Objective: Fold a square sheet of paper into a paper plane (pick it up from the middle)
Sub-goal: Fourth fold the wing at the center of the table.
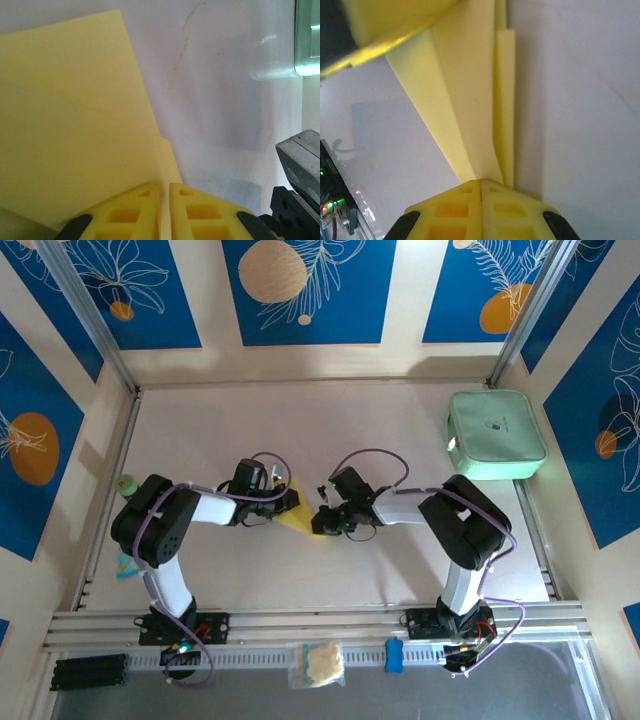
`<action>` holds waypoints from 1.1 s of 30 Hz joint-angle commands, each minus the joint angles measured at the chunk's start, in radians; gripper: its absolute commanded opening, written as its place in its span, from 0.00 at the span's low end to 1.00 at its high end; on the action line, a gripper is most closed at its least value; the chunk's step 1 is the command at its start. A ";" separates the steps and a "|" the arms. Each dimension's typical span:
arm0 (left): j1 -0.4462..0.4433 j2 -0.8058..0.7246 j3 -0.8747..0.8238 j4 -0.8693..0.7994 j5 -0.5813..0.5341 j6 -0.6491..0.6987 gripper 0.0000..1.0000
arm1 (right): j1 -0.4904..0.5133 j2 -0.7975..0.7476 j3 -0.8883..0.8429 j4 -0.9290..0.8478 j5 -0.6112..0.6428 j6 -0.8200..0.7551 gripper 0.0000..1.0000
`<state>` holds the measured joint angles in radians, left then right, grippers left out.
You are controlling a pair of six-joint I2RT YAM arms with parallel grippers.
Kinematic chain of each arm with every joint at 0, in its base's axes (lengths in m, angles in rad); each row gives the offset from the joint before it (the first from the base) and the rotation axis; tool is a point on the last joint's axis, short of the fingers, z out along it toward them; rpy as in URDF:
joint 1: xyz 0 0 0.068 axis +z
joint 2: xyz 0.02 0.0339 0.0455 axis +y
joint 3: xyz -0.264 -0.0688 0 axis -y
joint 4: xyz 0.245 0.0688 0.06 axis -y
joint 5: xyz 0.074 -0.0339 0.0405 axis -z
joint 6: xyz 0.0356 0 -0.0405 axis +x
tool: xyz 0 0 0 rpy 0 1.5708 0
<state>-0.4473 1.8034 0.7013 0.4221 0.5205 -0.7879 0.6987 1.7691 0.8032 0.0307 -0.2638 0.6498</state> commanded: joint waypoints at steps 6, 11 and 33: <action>0.013 0.054 0.006 -0.054 -0.049 -0.005 0.15 | -0.008 -0.155 -0.124 -0.132 0.000 0.010 0.06; 0.013 0.056 0.007 -0.045 -0.037 -0.014 0.15 | -0.005 -0.216 -0.069 -0.122 0.012 -0.007 0.07; 0.013 0.051 0.023 -0.063 -0.019 -0.034 0.15 | 0.016 0.105 0.207 -0.150 0.098 -0.002 0.04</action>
<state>-0.4450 1.8214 0.7212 0.4282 0.5243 -0.8158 0.7124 1.8587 0.9932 -0.0818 -0.1776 0.6548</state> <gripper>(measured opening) 0.151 0.049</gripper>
